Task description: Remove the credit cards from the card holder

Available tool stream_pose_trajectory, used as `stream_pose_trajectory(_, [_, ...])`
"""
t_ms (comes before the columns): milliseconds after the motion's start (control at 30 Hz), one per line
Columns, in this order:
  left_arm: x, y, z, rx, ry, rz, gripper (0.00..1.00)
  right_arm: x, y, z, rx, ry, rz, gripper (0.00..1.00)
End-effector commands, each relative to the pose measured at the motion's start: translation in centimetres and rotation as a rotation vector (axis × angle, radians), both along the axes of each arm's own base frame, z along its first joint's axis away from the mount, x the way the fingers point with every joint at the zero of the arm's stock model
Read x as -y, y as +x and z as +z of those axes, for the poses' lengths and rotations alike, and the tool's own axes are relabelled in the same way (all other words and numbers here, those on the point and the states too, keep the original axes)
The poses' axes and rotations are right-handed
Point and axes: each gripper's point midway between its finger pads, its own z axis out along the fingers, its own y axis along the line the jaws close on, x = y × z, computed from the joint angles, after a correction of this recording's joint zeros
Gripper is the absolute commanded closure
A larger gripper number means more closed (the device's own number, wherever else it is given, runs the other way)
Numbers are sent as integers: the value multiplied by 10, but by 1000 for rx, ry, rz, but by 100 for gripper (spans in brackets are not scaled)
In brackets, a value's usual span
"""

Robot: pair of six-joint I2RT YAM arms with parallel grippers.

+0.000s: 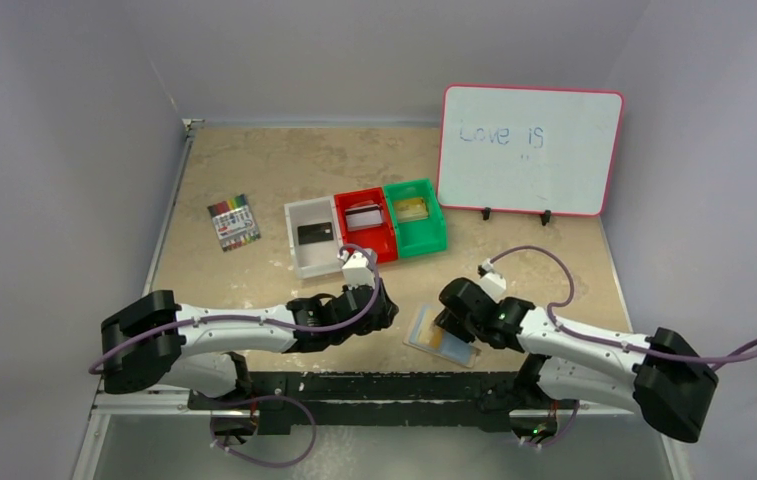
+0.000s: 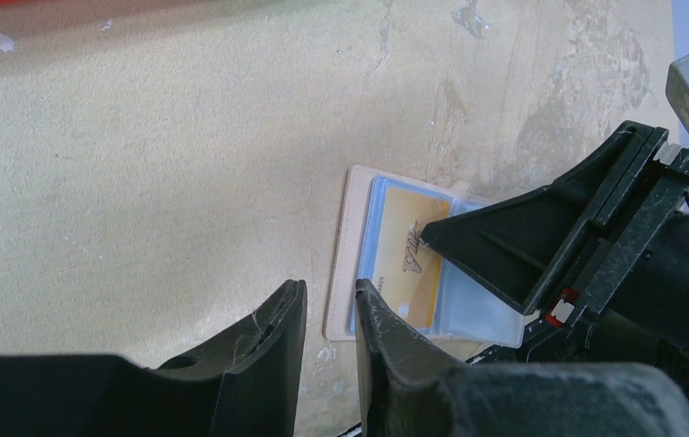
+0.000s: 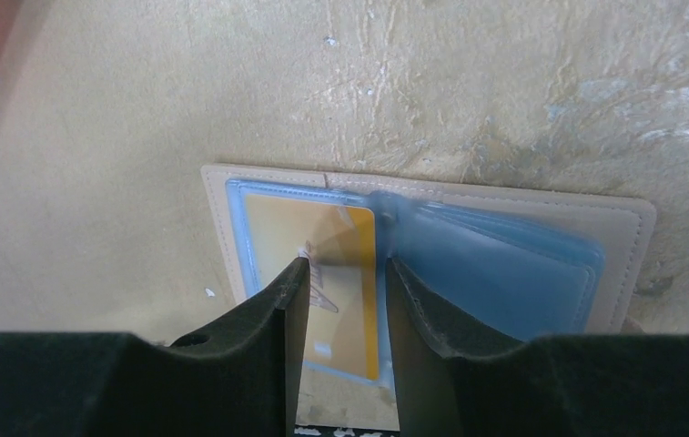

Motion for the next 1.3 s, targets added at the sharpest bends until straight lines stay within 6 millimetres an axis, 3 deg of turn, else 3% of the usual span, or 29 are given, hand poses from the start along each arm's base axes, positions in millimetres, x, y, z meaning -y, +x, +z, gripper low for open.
stream_pose_trajectory(0, [9,6,16,29,-32,-6,74,-6,0,-2,-1,5,46,61])
stream_pose_trajectory(167, [2,9,14,33,-8,23,74,-34,4,-6,7,90,129,66])
stream_pose_trajectory(467, [-42,23,6,13,26,135,73,-87,24,-1,32,174,243,68])
stream_pose_trajectory(567, [-48,19,4,10,15,126,67,-97,29,-2,42,191,267,68])
stream_pose_trajectory(700, [-43,11,-9,-40,12,83,62,-104,30,-1,56,197,312,67])
stream_pose_trajectory(967, [-12,-2,-27,-116,-29,-29,60,-106,26,-3,69,284,418,68])
stream_pose_trajectory(1267, [-10,-7,-56,-181,55,-48,63,-106,26,-9,60,303,477,72])
